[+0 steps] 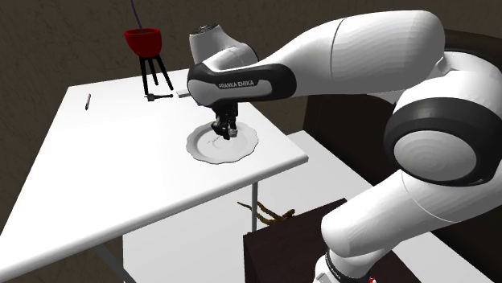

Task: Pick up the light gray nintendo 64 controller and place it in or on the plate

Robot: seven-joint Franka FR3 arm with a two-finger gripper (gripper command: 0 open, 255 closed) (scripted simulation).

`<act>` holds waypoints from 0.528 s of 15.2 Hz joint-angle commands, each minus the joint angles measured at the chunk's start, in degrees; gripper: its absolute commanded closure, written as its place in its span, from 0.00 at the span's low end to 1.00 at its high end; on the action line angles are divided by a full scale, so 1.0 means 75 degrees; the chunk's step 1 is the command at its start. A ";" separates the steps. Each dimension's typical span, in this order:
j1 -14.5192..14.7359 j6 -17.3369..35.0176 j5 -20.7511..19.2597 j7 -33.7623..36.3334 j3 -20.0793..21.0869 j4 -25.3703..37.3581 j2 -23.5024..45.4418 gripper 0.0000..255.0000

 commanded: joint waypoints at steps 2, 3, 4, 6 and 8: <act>0.0000 0.0026 -0.0002 0.0004 0.0002 -0.0020 0.0004 1.00; 0.0000 0.0026 -0.0002 0.0004 0.0002 -0.0020 0.0004 1.00; 0.0000 0.0026 -0.0002 0.0004 0.0002 -0.0020 0.0004 1.00; 0.0000 0.0026 -0.0002 0.0004 0.0002 -0.0020 0.0004 0.00; 0.0000 0.0026 -0.0002 0.0004 0.0002 -0.0020 0.0004 0.00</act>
